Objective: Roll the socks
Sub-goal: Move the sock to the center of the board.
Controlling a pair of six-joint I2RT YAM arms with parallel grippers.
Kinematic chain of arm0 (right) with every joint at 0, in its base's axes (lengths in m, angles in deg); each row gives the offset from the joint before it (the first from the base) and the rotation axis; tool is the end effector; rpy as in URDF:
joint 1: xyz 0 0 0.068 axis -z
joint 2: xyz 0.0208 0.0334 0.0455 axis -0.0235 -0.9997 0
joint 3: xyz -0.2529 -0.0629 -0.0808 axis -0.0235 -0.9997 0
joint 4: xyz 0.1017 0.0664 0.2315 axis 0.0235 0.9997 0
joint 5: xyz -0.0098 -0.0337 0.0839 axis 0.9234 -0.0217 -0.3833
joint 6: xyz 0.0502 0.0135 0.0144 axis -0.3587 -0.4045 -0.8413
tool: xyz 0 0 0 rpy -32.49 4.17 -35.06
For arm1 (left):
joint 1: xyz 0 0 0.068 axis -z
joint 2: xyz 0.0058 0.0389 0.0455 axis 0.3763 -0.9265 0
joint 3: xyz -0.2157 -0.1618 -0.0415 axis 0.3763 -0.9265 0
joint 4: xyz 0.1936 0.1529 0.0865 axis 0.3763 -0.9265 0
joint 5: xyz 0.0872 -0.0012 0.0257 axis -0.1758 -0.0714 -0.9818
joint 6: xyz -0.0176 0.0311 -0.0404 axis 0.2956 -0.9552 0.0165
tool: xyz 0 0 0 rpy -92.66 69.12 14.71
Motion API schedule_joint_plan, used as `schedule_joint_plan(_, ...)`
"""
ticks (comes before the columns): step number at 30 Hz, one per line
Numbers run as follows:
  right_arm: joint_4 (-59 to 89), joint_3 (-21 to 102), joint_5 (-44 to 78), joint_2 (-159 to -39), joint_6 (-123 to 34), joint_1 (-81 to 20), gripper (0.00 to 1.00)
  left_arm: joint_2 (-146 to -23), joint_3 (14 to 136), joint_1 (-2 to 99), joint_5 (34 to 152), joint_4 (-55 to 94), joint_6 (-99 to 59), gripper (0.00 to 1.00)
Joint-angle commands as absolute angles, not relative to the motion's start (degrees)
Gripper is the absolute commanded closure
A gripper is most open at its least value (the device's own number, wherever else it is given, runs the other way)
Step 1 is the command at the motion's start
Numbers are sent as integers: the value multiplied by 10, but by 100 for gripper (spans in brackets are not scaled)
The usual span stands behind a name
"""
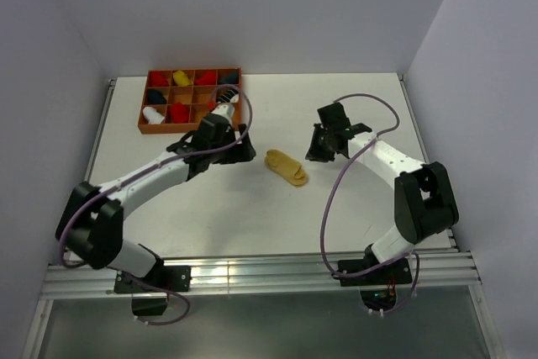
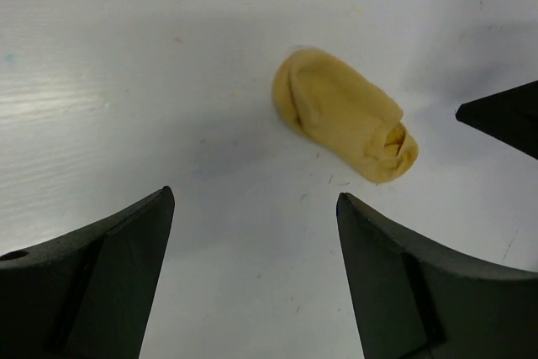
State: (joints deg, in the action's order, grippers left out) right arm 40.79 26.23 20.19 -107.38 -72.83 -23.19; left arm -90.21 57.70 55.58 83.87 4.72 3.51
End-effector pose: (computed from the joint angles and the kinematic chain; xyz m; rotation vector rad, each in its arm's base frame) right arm 0.3014 0.1235 0.2250 0.2756 2.5755 0.4807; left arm 0.2599 -0.1711 0.2514 -0.0473 2.3212 -0.6101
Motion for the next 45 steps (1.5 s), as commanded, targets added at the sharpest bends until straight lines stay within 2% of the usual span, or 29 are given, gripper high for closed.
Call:
schedule_joint_plan(1,371,242,185,-1066,-678,-199,77,-960,636,581,813,98,54,17)
schedule_joint_plan(5,346,225,169,-1098,-658,-191,77,-1051,675,597,810,123,57,16)
schedule_joint_plan(10,289,176,144,-1132,-676,-191,78,-1088,721,597,799,84,55,17)
schedule_joint_plan(17,224,117,114,-1152,-724,-203,78,-978,694,596,720,42,35,13)
schedule_joint_plan(23,259,109,130,-1126,-771,-268,78,-861,676,578,659,-17,24,7)
schedule_joint_plan(26,276,99,133,-1104,-809,-310,78,-793,658,551,631,-38,20,0)
schedule_joint_plan(28,286,108,139,-1098,-828,-354,78,-743,644,523,629,-45,8,0)
schedule_joint_plan(35,296,219,175,-1176,-807,-465,78,-612,572,465,566,-36,-42,0)
schedule_joint_plan(39,322,301,203,-1209,-767,-487,78,-558,529,451,535,-29,-50,1)
schedule_joint_plan(45,373,334,260,-1177,-662,-492,78,-527,500,448,522,-24,-54,0)
